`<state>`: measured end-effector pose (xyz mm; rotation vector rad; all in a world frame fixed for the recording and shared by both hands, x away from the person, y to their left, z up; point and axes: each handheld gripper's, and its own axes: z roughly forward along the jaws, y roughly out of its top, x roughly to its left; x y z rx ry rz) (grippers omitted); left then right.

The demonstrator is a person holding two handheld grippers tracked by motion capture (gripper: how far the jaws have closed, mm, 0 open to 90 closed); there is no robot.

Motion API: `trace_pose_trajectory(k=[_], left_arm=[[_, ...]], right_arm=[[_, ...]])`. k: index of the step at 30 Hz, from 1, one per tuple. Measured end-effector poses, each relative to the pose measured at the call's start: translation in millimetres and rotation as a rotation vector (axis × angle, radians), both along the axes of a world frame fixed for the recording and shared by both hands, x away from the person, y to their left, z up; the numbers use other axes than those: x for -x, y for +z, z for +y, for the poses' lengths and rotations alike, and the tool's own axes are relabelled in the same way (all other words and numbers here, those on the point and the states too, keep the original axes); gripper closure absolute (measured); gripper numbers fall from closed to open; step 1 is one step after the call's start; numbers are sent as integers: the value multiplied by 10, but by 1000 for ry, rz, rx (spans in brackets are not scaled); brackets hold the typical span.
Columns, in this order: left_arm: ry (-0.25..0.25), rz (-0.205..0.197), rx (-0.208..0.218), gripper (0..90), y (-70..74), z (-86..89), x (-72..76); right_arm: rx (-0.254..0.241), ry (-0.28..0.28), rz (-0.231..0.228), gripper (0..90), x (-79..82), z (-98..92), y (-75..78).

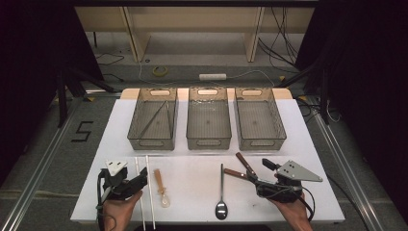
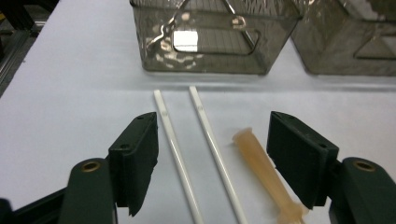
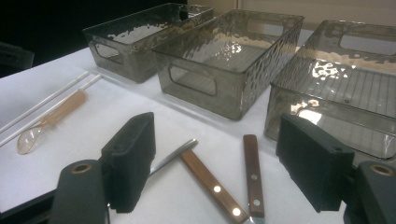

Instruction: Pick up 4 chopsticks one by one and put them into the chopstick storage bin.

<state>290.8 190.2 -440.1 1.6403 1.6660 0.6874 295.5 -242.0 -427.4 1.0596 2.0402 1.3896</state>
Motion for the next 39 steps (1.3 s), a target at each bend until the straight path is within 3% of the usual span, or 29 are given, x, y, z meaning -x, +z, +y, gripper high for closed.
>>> trace_pose_trajectory(k=[8,16,20,22,25,28,33,39], left_arm=[[33,43,-12,390,-174,-115,119],[105,23,-24,445,-305,-162,195],[162,24,34,463,-475,-96,281],[177,8,17,460,-530,-90,338],[186,31,29,466,-618,-58,370],[183,7,41,471,-615,-74,394],[182,-14,8,493,-602,-98,411],[160,-3,-16,543,-600,-140,408]], right_arm=[[-5,2,-4,294,7,-4,11],[-10,5,-8,294,16,-11,19],[-7,3,-8,295,14,-11,13],[-6,4,-6,294,8,-5,8],[-1,5,-3,295,8,4,4],[2,9,-3,294,4,10,2],[0,6,-3,295,3,4,0],[1,8,-3,295,3,6,1]])
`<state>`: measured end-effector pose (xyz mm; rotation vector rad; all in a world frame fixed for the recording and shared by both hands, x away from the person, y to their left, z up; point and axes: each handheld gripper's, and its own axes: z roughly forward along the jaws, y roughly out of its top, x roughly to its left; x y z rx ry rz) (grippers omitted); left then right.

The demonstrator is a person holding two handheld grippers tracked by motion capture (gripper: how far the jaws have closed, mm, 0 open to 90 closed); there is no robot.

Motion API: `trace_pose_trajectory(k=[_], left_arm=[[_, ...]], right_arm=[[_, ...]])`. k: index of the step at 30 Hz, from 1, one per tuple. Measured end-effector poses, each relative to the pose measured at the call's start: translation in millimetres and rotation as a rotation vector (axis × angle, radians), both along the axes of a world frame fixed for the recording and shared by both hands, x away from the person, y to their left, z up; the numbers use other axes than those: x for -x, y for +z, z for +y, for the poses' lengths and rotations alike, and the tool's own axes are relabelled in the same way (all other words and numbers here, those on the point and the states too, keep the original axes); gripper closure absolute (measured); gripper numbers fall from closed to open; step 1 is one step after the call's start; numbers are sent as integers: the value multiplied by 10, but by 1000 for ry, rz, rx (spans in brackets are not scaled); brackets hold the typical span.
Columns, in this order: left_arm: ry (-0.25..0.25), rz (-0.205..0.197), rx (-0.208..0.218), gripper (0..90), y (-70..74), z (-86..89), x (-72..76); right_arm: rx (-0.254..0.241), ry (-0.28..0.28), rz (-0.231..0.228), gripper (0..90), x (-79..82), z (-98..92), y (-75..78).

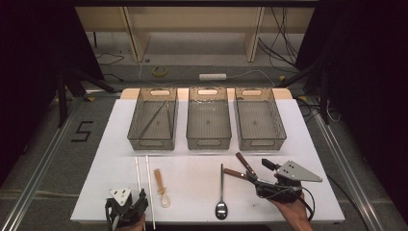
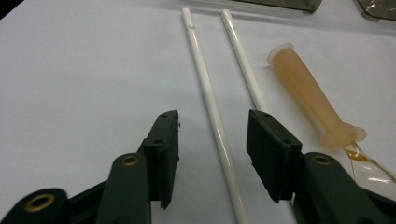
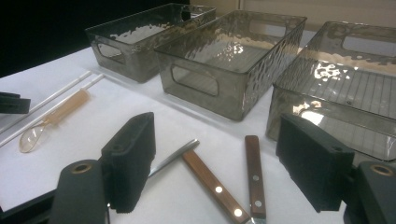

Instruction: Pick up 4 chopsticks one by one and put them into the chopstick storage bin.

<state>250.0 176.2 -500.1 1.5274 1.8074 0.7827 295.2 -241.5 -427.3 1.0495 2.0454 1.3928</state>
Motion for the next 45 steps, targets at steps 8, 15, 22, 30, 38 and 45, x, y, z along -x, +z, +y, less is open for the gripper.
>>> trace_pose_trajectory(k=[8,15,22,30,38,45], left_arm=[[-10,26,-18,639,-32,-51,-21],[-3,24,-53,741,-44,-60,-23],[-14,20,-59,821,-51,-78,-23],[-8,-1,-40,841,-65,-63,-22],[-9,-11,-13,846,-53,13,-19],[-29,-26,-16,847,6,45,-11]], right_arm=[[1,0,1,295,0,1,-1],[2,-1,0,295,-1,2,-2],[2,-2,0,295,-1,2,-1],[1,-3,0,295,0,0,-1],[-2,-3,1,296,-2,-5,0],[1,-1,2,298,-5,0,-5]])
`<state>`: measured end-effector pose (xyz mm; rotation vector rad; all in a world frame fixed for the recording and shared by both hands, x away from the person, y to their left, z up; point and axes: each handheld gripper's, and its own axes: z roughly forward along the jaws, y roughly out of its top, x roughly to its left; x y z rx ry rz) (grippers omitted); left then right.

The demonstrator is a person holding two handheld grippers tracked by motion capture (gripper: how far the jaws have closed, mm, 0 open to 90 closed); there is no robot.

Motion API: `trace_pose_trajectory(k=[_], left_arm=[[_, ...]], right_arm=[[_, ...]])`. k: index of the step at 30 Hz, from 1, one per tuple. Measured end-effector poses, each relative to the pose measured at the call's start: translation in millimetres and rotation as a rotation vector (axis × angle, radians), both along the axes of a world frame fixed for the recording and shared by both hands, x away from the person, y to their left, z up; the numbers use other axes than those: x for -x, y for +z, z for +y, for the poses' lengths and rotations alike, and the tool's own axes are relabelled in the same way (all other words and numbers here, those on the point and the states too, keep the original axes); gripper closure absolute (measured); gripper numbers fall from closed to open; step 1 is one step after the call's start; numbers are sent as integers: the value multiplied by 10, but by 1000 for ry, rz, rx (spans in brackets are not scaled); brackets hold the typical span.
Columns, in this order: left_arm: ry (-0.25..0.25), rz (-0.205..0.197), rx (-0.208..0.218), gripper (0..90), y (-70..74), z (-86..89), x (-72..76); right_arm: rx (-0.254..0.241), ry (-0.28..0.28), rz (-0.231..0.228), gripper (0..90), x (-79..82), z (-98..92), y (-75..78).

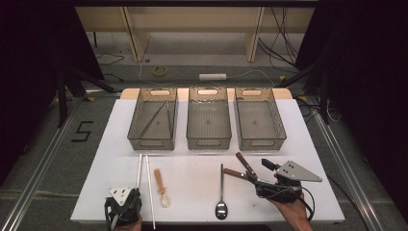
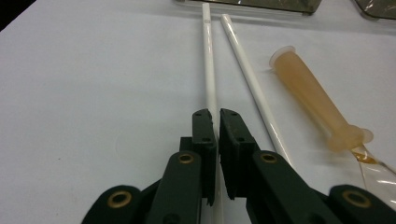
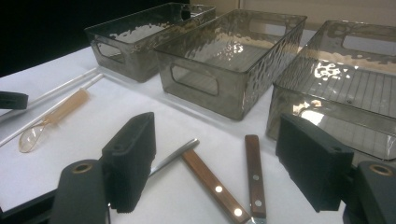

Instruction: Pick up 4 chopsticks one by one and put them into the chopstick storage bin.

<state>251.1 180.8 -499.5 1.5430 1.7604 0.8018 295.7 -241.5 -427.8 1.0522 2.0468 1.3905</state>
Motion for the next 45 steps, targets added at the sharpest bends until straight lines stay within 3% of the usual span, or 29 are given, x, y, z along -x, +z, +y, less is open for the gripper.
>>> trace_pose_trajectory(k=[22,31,38,45], left_arm=[[-117,-118,68,848,523,-16,82],[-144,-159,77,848,716,-4,-47],[-123,-196,95,848,861,84,-193],[-108,-218,81,848,963,96,-424]], right_arm=[[-1,1,0,297,-3,-1,-2],[-1,-1,4,297,-5,-3,-3],[-1,-1,3,297,-5,-5,-3],[-2,-2,4,298,-5,-4,-2]])
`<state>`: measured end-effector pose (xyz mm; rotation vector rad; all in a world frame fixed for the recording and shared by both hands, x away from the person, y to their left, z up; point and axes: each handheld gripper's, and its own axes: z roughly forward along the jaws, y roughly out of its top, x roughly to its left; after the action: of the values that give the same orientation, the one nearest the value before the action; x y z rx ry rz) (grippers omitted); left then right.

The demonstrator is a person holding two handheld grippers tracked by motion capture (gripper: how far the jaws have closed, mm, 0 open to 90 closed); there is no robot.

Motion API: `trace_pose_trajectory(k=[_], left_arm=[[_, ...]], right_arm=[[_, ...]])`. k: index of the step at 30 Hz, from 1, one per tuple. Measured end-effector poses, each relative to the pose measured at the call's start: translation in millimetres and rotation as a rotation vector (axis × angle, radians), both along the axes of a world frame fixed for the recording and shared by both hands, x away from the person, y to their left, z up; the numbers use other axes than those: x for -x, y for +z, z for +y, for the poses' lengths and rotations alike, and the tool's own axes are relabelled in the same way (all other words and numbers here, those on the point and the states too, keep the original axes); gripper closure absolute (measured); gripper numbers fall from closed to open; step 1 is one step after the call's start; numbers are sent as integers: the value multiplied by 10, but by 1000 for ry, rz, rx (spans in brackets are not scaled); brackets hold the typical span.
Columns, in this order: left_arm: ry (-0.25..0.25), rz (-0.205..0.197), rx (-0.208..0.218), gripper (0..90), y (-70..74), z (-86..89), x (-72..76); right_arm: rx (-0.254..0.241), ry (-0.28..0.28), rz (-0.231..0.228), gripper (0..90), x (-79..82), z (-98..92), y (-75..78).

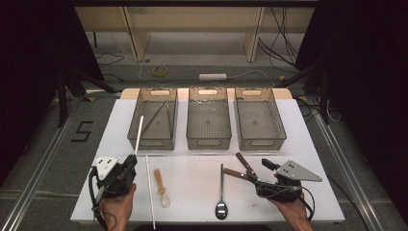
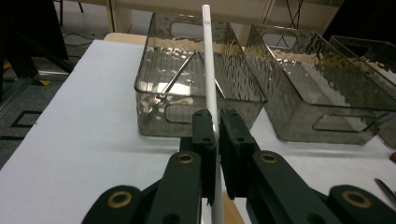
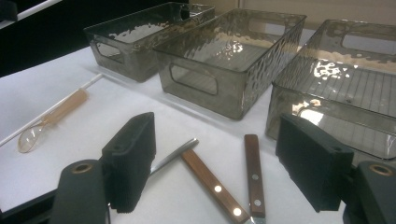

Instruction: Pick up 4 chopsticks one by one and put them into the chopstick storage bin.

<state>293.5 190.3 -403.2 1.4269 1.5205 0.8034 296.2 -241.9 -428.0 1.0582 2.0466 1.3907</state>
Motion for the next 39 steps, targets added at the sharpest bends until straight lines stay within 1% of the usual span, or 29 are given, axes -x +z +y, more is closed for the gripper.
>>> trace_pose_trajectory(k=[1,3,4,5,7,9,11,12,13,15,17,20,21,24,26,28,30,32,34,39], left_arm=[[3,-1,2,848,7,2,-40],[5,6,-8,848,18,5,-120],[7,2,-5,848,24,-4,-168],[5,5,-11,848,35,-13,-214],[2,7,-34,847,54,-41,-318],[2,10,-26,847,66,-41,-424],[10,12,-38,847,70,-24,-518],[9,17,-37,847,71,-13,-565],[5,19,-35,847,66,-9,-614],[-5,32,-51,847,51,-28,-708],[-15,41,-56,847,31,-52,-801],[-29,53,-88,847,23,-76,-921],[-33,56,-92,847,27,-78,-958],[-45,54,-103,847,53,-84,-1071],[-52,55,-101,847,69,-78,-1142],[-57,55,-118,847,73,-75,-1206],[-58,58,-110,847,70,-54,-1267],[-61,62,-110,847,64,-34,-1322],[-65,63,-100,847,54,-12,-1378],[-76,74,-96,847,46,25,-1510]], right_arm=[[1,2,-2,297,0,-2,0],[1,1,-2,297,0,-4,0],[-1,2,-1,297,-1,-5,0],[-1,1,-1,297,-2,-4,1],[1,2,0,297,-1,0,0],[1,3,-2,297,0,1,1],[2,2,-2,297,0,-5,-1],[-1,2,-1,297,-1,-8,0],[-2,0,-1,297,-2,-10,1],[-1,1,0,297,-4,-8,-2],[-1,3,-1,297,-2,-3,-1],[1,3,-1,297,-1,-6,0],[1,3,-1,297,-1,-8,-1],[-2,1,0,297,-4,-11,-2],[-2,2,-1,297,-4,-11,-2],[-5,3,-1,297,-5,-12,-3],[-5,1,1,297,-5,-15,-4],[-7,0,0,297,-4,-16,-3],[-7,0,0,297,-4,-16,-3],[-9,-1,-2,295,-4,-17,-1]])
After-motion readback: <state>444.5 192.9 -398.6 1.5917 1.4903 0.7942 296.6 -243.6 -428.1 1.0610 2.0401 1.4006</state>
